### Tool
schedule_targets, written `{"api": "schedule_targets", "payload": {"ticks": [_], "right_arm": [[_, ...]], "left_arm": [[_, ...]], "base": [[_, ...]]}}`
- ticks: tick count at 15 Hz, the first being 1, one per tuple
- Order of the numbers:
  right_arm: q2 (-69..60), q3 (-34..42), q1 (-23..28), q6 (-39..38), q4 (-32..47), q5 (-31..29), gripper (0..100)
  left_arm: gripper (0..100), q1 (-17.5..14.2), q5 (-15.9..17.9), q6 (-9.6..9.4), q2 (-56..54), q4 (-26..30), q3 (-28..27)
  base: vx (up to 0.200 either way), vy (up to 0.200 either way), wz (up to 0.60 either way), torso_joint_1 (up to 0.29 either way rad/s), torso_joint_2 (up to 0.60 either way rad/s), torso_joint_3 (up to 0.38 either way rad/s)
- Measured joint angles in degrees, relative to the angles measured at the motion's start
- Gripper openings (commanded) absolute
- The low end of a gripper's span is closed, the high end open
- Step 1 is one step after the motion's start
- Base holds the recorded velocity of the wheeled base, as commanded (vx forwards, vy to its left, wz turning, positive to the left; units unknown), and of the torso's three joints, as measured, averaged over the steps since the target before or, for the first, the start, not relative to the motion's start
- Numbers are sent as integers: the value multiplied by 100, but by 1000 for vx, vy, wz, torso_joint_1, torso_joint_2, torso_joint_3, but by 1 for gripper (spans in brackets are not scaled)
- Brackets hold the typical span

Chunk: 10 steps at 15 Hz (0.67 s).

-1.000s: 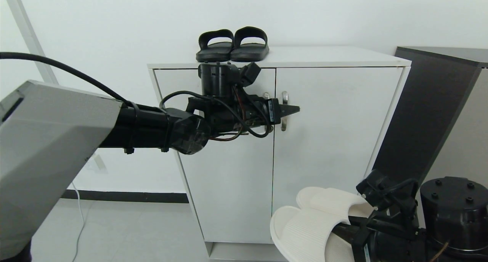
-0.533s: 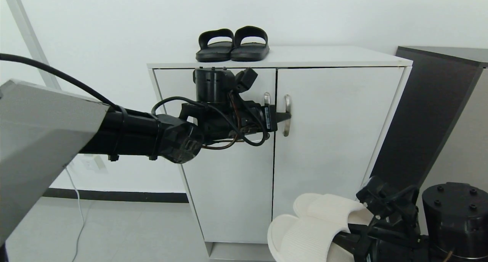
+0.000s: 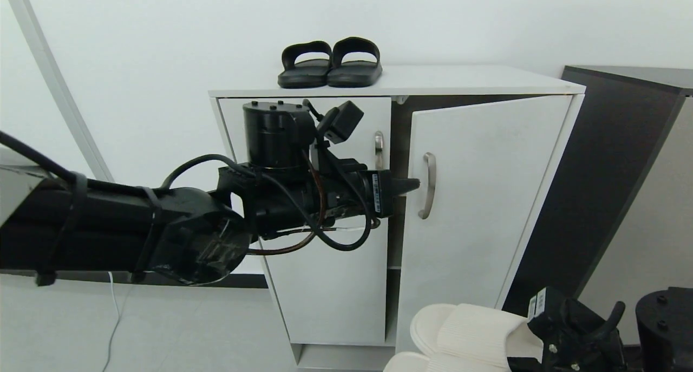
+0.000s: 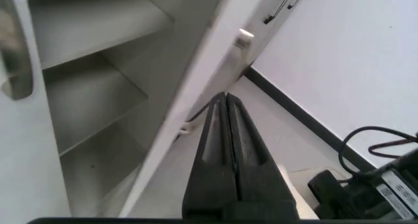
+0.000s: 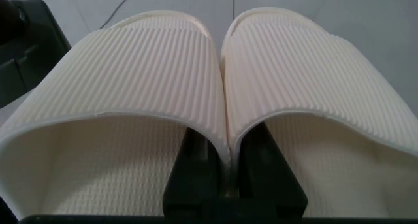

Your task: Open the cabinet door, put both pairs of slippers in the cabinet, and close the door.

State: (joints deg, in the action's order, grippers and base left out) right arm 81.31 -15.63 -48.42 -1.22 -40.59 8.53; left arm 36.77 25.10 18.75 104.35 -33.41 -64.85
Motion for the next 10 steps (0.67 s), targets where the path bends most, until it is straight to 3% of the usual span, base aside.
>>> {"api": "schedule_targets", "payload": {"ticks": [5, 10], "right_arm": [[-28, 72, -74, 32, 4, -2, 0], [-28, 246, -315, 62, 0, -30, 0]], "left_arm": [[0, -194, 0, 18, -151, -288, 221], [0, -216, 18, 49, 315, -449, -323]], "base": [[0, 0, 0, 0, 0, 0], [0, 0, 0, 0, 0, 0]]}}
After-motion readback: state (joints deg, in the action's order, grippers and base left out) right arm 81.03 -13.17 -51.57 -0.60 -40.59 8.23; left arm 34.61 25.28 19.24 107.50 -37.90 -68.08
